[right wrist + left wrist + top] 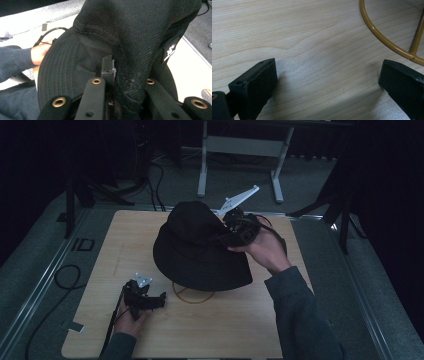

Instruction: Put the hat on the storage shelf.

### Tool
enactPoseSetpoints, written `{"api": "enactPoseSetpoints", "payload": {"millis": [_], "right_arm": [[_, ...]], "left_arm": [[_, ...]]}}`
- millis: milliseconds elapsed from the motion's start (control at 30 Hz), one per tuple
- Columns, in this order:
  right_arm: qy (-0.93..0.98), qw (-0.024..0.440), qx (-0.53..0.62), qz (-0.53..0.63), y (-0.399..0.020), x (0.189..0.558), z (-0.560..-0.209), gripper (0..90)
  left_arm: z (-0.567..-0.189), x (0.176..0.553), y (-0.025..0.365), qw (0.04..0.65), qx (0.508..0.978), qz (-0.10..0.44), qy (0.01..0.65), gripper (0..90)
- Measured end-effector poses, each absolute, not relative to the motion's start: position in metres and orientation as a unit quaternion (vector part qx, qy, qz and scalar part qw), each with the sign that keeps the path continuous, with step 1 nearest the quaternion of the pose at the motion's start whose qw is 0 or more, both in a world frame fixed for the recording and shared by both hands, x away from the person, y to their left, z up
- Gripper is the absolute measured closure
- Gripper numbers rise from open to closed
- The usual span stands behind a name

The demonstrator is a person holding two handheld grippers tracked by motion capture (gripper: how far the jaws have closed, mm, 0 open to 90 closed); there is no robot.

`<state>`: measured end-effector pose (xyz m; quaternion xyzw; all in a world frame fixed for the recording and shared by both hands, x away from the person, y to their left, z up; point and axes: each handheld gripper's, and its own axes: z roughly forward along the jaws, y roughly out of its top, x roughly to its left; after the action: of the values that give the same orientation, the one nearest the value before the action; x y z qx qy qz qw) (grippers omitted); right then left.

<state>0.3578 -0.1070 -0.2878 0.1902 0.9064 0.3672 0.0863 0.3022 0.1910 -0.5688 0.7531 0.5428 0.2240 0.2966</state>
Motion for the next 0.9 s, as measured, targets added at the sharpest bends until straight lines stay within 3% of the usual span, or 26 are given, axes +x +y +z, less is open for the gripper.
{"api": "enactPoseSetpoints", "payload": {"millis": [433, 500, 700, 900], "right_arm": [[0.911, 0.085, 0.213, 0.342, -0.094, 0.367, -0.302, 67.6], [0.912, 0.088, 0.229, 0.328, -0.096, 0.371, -0.308, 54.6], [0.908, 0.092, 0.254, 0.319, -0.097, 0.373, -0.312, 37.2], [0.911, 0.085, 0.216, 0.339, -0.088, 0.364, -0.308, 37.4]], "left_arm": [[-0.569, 0.302, 0.191, 0.295, 0.754, 0.224, 0.542, 2.4], [-0.569, 0.302, 0.191, 0.296, 0.754, 0.223, 0.542, 2.4], [-0.569, 0.302, 0.191, 0.296, 0.755, 0.224, 0.541, 2.4], [-0.569, 0.302, 0.191, 0.295, 0.755, 0.223, 0.541, 2.4]]}}
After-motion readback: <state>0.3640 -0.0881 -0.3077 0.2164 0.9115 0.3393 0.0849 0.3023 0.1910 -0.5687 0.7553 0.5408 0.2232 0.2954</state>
